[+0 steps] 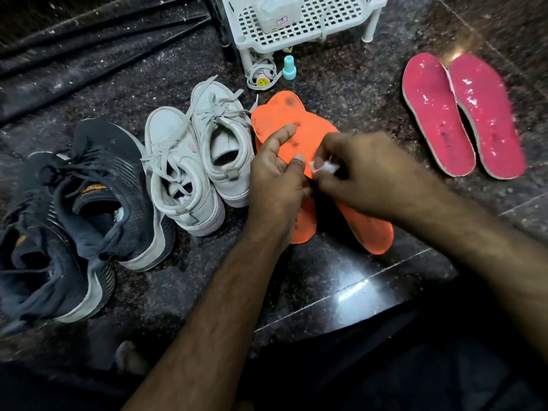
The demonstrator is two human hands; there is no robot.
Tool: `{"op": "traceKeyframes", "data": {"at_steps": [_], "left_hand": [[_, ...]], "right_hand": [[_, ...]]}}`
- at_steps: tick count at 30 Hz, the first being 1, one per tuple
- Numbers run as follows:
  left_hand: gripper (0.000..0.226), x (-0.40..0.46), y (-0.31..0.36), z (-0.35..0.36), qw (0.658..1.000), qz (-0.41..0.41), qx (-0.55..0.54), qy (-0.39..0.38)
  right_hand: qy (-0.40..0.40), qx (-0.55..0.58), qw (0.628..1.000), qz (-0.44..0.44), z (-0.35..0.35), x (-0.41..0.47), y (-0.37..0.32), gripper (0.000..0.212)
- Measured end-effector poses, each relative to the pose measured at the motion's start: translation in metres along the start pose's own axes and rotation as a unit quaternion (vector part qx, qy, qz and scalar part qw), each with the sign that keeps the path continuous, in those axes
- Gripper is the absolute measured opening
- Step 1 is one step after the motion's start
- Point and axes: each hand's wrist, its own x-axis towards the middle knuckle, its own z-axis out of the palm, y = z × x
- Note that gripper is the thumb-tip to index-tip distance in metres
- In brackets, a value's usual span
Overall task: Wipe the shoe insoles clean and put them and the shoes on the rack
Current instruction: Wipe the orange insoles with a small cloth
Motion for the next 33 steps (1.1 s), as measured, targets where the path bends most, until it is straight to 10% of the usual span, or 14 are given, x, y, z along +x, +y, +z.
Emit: {"op": "traceKeyframes", "data": {"at_steps": [9, 15, 33], "left_hand": [[0.044, -0.001, -0.002, -0.001, 1.0, 0.014, -0.002, -0.026], [0.031, 0.004, -0.007, -0.006, 0.999, 0.029, 0.01, -0.008], [0.034, 0.01, -0.018, -0.005, 0.999, 0.017, -0.024, 0.025]], "right_hand": [[0.039, -0.029, 0.994, 0.099, -0.02, 0.009, 0.03, 0.011], [-0.022, 0.01, 1.0, -0.018, 0.0, -0.006, -0.008, 0.014], [-0.003, 0.015, 1.0, 0.022, -0.006, 0.0, 0.007, 0.011]]}}
